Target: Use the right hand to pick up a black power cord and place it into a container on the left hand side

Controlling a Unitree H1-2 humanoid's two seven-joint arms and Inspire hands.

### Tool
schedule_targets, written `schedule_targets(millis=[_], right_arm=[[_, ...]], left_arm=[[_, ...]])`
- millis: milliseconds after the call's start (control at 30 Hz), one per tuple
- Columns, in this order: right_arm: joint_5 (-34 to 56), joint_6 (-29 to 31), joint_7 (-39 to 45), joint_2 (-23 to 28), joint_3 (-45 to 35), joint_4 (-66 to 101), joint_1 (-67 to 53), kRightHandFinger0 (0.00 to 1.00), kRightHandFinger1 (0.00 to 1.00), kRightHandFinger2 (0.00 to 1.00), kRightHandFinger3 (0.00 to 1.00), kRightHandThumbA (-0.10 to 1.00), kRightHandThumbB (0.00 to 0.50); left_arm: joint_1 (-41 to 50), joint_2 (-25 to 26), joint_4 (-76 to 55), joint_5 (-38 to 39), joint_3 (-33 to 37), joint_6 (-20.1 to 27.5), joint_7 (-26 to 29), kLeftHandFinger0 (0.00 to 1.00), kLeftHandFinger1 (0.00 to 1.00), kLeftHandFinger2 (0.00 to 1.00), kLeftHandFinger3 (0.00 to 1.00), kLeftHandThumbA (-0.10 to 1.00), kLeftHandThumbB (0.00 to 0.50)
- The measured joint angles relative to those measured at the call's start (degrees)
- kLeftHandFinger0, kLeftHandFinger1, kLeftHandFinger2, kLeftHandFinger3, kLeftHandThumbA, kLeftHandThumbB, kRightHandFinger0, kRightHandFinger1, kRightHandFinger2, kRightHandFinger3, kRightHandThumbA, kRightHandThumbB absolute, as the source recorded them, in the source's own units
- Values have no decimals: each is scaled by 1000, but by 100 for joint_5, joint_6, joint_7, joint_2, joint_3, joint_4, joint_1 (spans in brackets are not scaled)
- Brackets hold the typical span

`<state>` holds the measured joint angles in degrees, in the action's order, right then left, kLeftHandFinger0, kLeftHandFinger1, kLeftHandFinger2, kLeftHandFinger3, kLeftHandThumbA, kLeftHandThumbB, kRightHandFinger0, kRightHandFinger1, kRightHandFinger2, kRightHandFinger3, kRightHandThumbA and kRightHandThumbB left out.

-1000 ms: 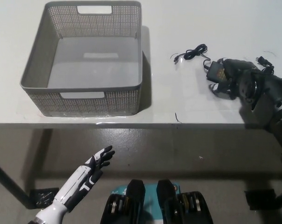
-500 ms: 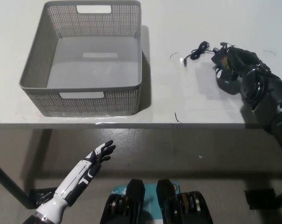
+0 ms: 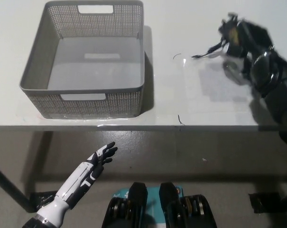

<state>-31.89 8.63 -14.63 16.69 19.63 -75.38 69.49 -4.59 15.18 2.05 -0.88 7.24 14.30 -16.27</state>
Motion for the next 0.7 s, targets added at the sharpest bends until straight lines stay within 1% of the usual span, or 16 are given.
schedule_targets(millis=[33, 67, 100, 133, 167, 200, 233, 267, 300, 367, 400, 433, 500, 567, 633, 700], right_arm=[[4, 38, -51, 57, -39, 123, 43, 31, 542, 848, 971, -100, 179], [5, 88, -98, 105, -67, 221, 96, 90, 584, 918, 1000, -100, 165], [7, 107, -120, 132, -80, 262, 131, 86, 556, 902, 911, -100, 176], [7, 136, -158, 180, -112, 369, 197, 51, 499, 870, 783, -100, 182], [7, 151, -186, 225, -145, 476, 250, 34, 507, 889, 811, -100, 165], [7, 163, -196, 238, -155, 513, 273, 25, 533, 890, 903, -100, 160], [7, 165, -202, 264, -188, 652, 324, 33, 544, 890, 933, -100, 156], [11, 163, -200, 269, -222, 797, 343, 39, 541, 868, 905, -100, 184], [20, 163, -198, 268, -247, 910, 358, 36, 531, 847, 885, -100, 183], [48, 163, -197, 259, -300, 1148, 402, 17, 515, 824, 876, -100, 177], [60, 160, -195, 253, -315, 1289, 416, 11, 515, 823, 883, -100, 166], [72, 157, -192, 234, -327, 1504, 430, 0, 507, 825, 907, -100, 140], [78, 131, -183, 186, -326, 1776, 438, 0, 494, 803, 930, -100, 137], [81, 93, -167, 77, -325, 2108, 442, 6, 504, 785, 917, -100, 157], [80, 51, -159, -85, -324, 2366, 443, 0, 466, 770, 897, -100, 181], [81, 4, -147, -303, -324, 2586, 442, 0, 473, 784, 914, -100, 191]], left_arm=[[0, 0, 0, -1, 1, -1, 0, 1000, 1000, 1000, 1000, 995, 456], [1, 1, 0, -2, 1, -2, 0, 1000, 1000, 1000, 1000, 994, 456], [0, 1, 0, -4, 1, -3, 0, 1000, 1000, 1000, 1000, 993, 456], [1, 1, 0, -4, 1, -6, 0, 1000, 1000, 1000, 1000, 991, 457], [2, 1, -1, -4, 1, -12, -1, 1000, 1000, 1000, 1000, 991, 457], [3, 1, -1, -4, 1, -14, -1, 1000, 1000, 1000, 1000, 991, 459], [5, 1, -1, -4, 1, -23, -1, 1000, 1000, 1000, 1000, 991, 460], [8, 1, -1, -4, 1, -27, -1, 1000, 1000, 1000, 1000, 993, 460], [12, 1, -1, -4, 1, -28, -1, 1000, 1000, 1000, 1000, 994, 460], [20, 0, -1, -5, 5, -29, -1, 1000, 1000, 1000, 1000, 995, 465], [24, 0, -1, -5, 5, -30, -1, 1000, 1000, 1000, 1000, 995, 467], [39, 1, -1, -4, 5, -32, -1, 1000, 1000, 1000, 1000, 995, 470], [64, 0, -2, -5, 5, -34, -1, 1000, 1000, 1000, 1000, 993, 473], [104, 1, -2, -5, 5, -38, -1, 1000, 1000, 1000, 1000, 991, 477], [135, 1, -3, -4, 5, -51, -1, 1000, 1000, 1000, 1000, 989, 477], [152, 1, -3, -5, 5, -65, -2, 1000, 1000, 1000, 1000, 986, 479]])
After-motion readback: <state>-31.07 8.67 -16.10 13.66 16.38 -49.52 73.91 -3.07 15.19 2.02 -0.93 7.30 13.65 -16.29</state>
